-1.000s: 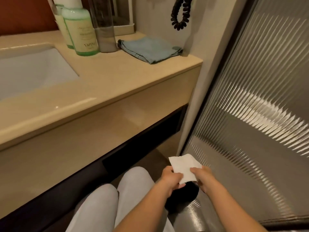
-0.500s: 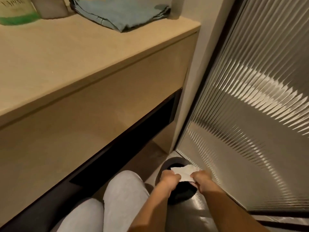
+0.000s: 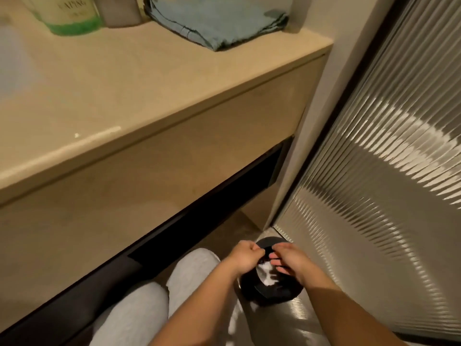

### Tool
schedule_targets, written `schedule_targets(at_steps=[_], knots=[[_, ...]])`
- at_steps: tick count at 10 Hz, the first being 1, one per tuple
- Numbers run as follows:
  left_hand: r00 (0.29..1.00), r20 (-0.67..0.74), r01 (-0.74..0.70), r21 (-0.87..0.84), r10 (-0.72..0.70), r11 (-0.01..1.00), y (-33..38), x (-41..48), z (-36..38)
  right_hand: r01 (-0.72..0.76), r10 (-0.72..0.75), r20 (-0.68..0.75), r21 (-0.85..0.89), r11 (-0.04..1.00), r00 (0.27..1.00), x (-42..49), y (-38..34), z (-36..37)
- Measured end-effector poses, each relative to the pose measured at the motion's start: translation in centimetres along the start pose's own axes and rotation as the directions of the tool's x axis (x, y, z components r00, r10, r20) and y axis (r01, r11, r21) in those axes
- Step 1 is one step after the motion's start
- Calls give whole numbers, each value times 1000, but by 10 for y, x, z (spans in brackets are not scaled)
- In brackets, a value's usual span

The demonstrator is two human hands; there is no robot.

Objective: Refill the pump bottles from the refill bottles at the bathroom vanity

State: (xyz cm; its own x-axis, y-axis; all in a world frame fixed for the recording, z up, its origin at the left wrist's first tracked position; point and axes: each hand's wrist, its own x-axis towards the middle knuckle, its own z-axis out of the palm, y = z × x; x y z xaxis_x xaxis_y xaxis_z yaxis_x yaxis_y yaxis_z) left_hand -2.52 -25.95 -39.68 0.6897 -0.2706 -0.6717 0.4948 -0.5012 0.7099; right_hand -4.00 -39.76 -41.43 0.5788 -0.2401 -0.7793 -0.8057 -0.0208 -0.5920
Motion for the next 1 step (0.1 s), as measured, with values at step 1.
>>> schedule_targets(at_steps=[1], knots=[[999,6,-43,51,43,998,7,-22,-22,121,-114,54,-152,981,992,-20,-21,9]])
